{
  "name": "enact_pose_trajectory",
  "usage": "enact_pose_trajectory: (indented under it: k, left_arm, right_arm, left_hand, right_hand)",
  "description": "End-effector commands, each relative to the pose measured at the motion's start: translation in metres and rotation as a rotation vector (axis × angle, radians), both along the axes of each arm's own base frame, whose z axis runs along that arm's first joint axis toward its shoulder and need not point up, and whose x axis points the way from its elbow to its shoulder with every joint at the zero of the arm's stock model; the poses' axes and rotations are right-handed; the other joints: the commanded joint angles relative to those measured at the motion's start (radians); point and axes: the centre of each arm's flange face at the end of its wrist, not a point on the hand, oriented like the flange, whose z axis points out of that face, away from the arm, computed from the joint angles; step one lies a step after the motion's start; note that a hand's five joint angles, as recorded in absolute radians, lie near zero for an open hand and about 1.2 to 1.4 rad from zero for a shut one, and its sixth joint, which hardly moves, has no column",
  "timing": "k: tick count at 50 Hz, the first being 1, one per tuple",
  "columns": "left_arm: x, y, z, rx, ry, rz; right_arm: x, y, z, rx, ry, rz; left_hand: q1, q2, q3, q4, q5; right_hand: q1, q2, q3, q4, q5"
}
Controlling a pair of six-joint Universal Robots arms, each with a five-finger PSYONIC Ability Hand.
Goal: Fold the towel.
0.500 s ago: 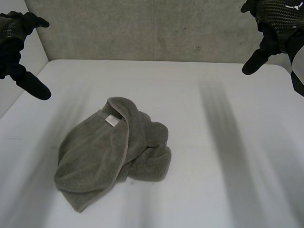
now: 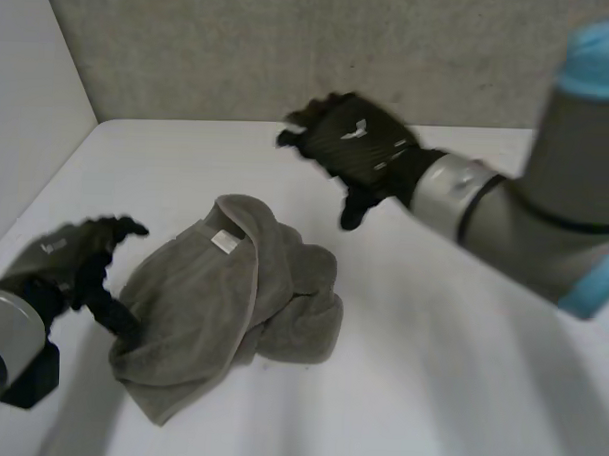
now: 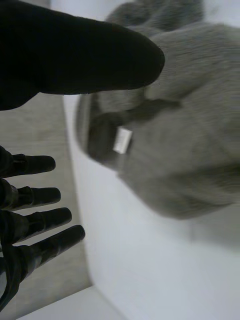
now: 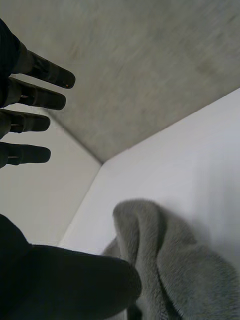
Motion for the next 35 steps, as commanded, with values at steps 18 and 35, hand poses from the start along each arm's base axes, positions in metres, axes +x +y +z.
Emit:
enact_pose_trajectory:
  k: [18,35]
  left_arm:
    - [-0.018,-0.012,-0.105,0.26,-0.052,-0.086]
    - [-0.056,-0.098,0.064,-0.551,0.026,-0.057]
  right_arm:
    - [0.088,-0.005,-0.131,-0.166,0.123,0.169]
    - [0.068,-0.066,0.02,-0.487,-0.201,-0.462]
  left_hand:
    - [0.16,0.159,0.158,0.159,0.158]
    - [1.123,1.122,1.122,1.122,1.122]
  right_hand:
    - [0.452,0.426,0.444,0.425,0.411]
    - [1.189,1.163,1.181,1.162,1.148]
